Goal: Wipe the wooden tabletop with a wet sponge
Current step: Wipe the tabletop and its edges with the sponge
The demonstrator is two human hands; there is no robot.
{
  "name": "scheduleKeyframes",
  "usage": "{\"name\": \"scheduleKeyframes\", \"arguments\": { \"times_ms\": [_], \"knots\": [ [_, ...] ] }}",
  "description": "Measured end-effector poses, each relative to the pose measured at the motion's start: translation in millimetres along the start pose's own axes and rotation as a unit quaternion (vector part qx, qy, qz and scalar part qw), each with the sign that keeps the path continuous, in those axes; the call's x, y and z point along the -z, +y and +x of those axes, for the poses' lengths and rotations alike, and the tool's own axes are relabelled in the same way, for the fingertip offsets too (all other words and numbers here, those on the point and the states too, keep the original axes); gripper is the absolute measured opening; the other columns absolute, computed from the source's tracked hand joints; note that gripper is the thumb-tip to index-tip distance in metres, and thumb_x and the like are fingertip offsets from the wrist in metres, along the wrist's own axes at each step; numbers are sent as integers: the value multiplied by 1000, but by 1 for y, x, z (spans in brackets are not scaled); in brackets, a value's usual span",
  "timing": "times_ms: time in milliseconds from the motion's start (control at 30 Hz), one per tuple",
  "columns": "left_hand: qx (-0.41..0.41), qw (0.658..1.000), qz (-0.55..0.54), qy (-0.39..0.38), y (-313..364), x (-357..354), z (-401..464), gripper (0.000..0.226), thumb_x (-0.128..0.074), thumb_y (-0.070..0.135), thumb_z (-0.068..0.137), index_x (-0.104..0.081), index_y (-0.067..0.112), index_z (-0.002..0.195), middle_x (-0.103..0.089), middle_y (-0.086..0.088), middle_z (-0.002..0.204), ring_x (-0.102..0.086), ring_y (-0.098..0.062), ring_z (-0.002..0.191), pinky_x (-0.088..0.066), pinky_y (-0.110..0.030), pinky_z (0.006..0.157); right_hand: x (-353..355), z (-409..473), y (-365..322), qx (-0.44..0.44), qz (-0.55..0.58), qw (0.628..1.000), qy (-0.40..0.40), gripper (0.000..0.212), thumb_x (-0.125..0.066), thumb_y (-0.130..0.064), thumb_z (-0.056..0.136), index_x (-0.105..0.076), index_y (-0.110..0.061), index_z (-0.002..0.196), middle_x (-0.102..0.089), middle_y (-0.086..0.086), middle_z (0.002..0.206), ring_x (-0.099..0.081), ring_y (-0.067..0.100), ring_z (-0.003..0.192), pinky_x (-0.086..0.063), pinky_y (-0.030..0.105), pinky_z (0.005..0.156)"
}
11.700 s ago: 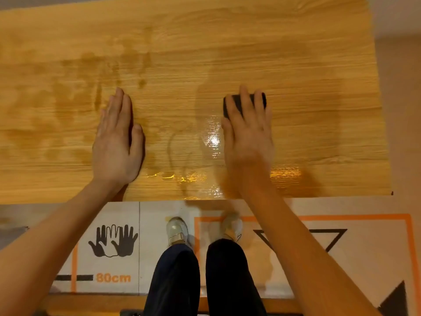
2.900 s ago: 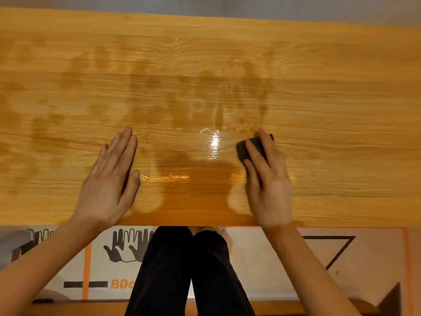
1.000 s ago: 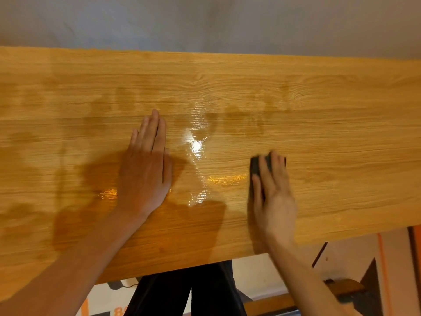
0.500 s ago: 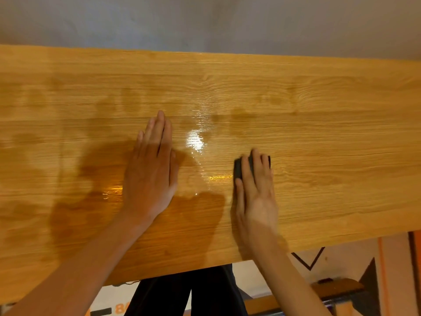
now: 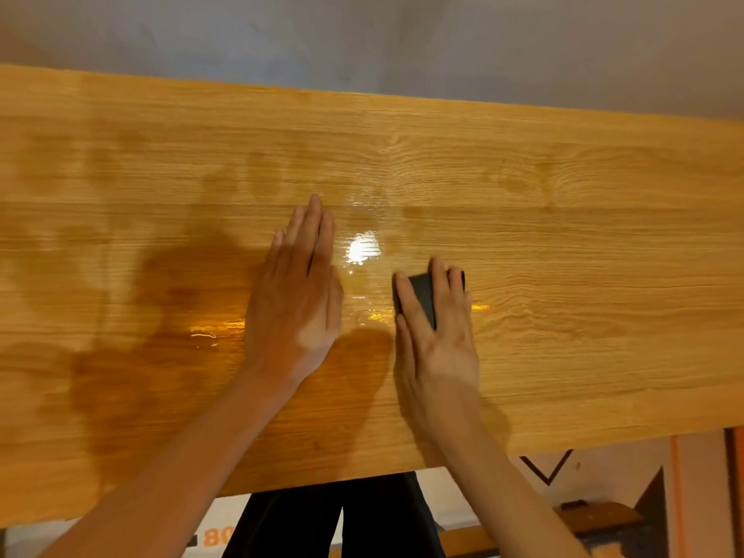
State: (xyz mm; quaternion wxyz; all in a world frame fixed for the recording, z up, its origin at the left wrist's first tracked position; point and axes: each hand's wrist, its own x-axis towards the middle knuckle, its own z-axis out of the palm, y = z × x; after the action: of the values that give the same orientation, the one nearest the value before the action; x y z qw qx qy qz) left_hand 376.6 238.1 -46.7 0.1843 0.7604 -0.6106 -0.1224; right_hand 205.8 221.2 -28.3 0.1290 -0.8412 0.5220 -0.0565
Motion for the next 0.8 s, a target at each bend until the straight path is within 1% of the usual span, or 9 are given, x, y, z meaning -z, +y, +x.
{"name": "scheduleKeyframes", "arguments": {
  "times_ms": [100,200,333,433,500,567,667,733,800],
  "knots": [
    [7,1000,-4,-4,-1,1,2,57,-26,22,105,-22,-1,157,-13,-16,167,-9,-26,155,-4,-36,128,2,63,-1,3,9,1000,-4,43,-36,-22,103,-37,-20,146,-21,20,156,-14,36,147,-19,48,120],
    [4,1000,-4,0,-2,1,2,56,-28,23,106,-22,0,157,-14,-16,167,-10,-27,155,2,-32,127,2,112,-5,-35,23,999,19,43,-32,-24,105,-36,-19,147,-19,16,158,-11,33,148,-14,44,121],
    [6,1000,-18,-3,-1,0,1,56,-29,25,106,-24,5,158,-14,-15,167,-10,-26,156,-2,-35,127,0,45,-15,-13,52,998,14,43,-38,-20,104,-35,-18,147,-18,11,159,-8,26,149,-13,44,122],
    [9,1000,-14,-8,0,1,1,56,-27,27,106,-25,8,159,-13,-14,168,-9,-26,156,-2,-35,127,1,3,-19,4,49,999,-6,44,-43,-18,103,-37,-17,146,-22,9,158,-12,24,149,-17,45,121],
    [13,1000,-11,-13,-1,1,3,56,-27,27,105,-25,10,159,-12,-13,168,-8,-24,156,-1,-33,126,2,29,-20,10,41,999,-21,43,-39,-20,103,-37,-17,146,-23,9,158,-13,25,148,-15,44,122],
    [13,1000,-6,-12,-3,0,4,56,-27,28,106,-25,10,159,-12,-12,168,-8,-24,156,0,-33,126,1,78,-22,21,27,999,-8,43,-33,-25,104,-36,-18,147,-23,9,158,-12,27,148,-10,40,123],
    [4,1000,3,-6,-3,-2,3,55,-28,27,107,-25,8,159,-13,-14,168,-9,-26,156,-2,-35,127,-2,133,-26,-9,35,999,13,44,-30,-27,105,-34,-19,148,-21,11,159,-12,29,148,-11,40,122],
    [0,1000,7,-7,-3,-2,2,55,-29,26,107,-25,7,159,-13,-15,168,-9,-27,156,-3,-36,127,-4,127,-27,-6,36,999,10,44,-31,-28,105,-32,-21,148,-18,12,159,-10,29,148,-9,39,123],
    [-2,1000,10,-8,-3,-2,1,55,-31,24,107,-25,7,159,-13,-15,168,-11,-29,156,-6,-39,128,1,100,-12,31,14,999,-12,44,-32,-30,105,-30,-24,149,-14,12,160,-8,29,149,-5,39,123]
  ]
}}
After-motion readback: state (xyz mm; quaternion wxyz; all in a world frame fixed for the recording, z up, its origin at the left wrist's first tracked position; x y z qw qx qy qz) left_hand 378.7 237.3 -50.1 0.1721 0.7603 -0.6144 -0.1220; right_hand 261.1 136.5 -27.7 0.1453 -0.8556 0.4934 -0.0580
